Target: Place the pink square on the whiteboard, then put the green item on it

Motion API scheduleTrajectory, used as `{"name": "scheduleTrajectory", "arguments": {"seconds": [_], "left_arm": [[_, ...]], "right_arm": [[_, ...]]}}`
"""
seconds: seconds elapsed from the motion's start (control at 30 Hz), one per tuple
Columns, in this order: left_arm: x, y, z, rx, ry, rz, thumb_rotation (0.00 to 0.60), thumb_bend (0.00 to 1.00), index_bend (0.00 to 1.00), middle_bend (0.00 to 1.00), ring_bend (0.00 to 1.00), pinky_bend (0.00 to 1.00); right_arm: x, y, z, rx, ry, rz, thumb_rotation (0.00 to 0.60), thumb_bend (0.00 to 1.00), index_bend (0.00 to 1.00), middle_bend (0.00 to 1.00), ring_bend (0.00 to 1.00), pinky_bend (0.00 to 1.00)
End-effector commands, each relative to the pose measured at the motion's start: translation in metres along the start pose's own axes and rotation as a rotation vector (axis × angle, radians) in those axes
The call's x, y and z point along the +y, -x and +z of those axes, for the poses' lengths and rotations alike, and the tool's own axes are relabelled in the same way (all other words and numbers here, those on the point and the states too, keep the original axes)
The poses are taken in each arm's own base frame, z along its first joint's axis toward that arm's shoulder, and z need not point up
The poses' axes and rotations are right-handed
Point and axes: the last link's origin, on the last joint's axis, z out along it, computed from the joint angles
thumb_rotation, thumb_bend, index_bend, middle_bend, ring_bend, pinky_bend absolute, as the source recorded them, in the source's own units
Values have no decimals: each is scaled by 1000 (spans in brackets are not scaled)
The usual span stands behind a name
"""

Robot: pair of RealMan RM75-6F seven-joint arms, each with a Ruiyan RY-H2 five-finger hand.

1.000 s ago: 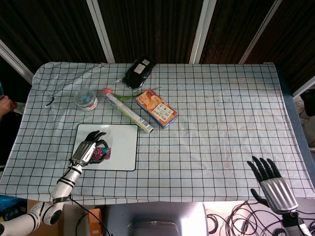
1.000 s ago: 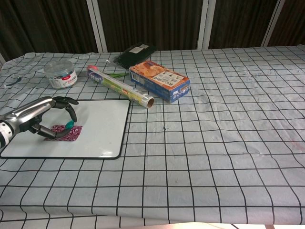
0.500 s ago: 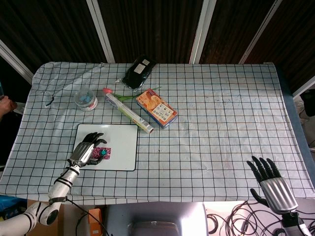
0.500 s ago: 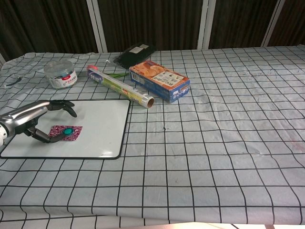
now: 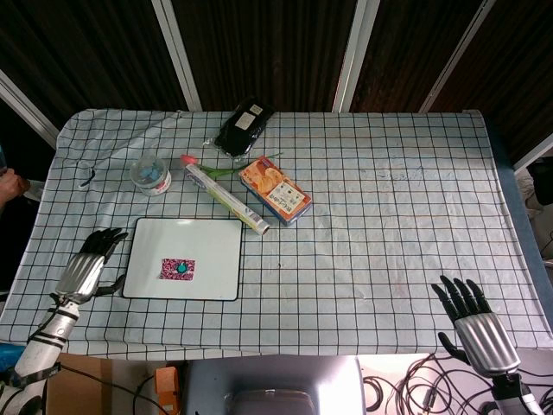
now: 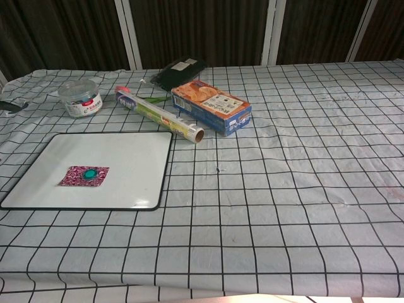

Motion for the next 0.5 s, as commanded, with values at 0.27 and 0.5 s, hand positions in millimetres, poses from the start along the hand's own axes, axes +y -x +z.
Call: {"name": "scheduleTrajectory", "arguments": {"seconds": [0.27,0.5], "left_arm": [[-34,-29,-96,104,-80,49,600,345,15,0,0,0],[-18,-21,-100,158,1,76,600,344,0,0,0,0]], "right_arm": [[-1,-1,5,12,12,-7,600,255,0,0,0,62],[-4,2,5,2,5,-13,600,255,0,0,0,62]]}}
